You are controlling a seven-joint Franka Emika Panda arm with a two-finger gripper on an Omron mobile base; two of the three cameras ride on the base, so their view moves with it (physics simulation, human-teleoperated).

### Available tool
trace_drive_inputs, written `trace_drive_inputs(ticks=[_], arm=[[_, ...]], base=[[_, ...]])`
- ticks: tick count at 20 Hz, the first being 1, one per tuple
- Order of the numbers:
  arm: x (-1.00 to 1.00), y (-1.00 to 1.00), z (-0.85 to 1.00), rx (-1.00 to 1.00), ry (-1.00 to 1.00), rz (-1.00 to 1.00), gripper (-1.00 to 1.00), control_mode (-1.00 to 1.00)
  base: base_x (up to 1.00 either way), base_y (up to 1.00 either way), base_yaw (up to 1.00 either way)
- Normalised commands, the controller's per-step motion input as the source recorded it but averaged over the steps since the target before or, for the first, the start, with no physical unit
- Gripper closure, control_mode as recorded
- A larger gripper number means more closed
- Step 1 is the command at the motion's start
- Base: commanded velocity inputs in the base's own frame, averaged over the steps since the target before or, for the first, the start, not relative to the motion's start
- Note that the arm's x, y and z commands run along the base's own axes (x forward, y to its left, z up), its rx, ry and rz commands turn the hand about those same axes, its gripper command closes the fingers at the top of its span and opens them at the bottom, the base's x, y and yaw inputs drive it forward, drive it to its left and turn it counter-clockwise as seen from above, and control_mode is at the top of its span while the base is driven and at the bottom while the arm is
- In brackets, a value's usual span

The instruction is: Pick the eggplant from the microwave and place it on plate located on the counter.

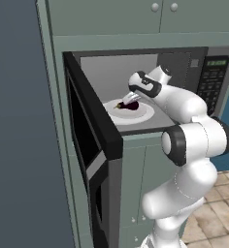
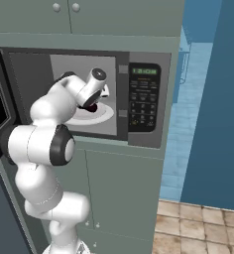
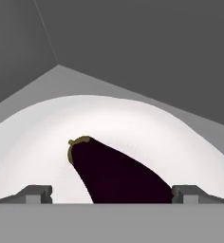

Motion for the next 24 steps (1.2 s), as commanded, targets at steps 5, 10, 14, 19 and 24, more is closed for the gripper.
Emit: trace_drive_inputs(ticks=[5, 10, 14, 19, 24], arm=[[0.0, 0.0, -0.07, 0.0, 0.0, 0.08, -1.0, -1.0], [0.02, 0.0, -0.15, -0.01, 0.0, 0.11, -1.0, -1.0], [0.04, 0.0, -0.06, 0.0, -0.01, 0.1, -1.0, -1.0], [0.0, 0.0, 0.0, 0.0, 0.0, 0.11, -1.0, -1.0], [0.01, 0.0, -0.07, 0.0, 0.0, 0.11, -1.0, -1.0]], base=[[0.0, 0.0, 0.0], [0.0, 0.0, 0.0], [0.0, 0.0, 0.0], [0.0, 0.0, 0.0], [0.0, 0.0, 0.0]])
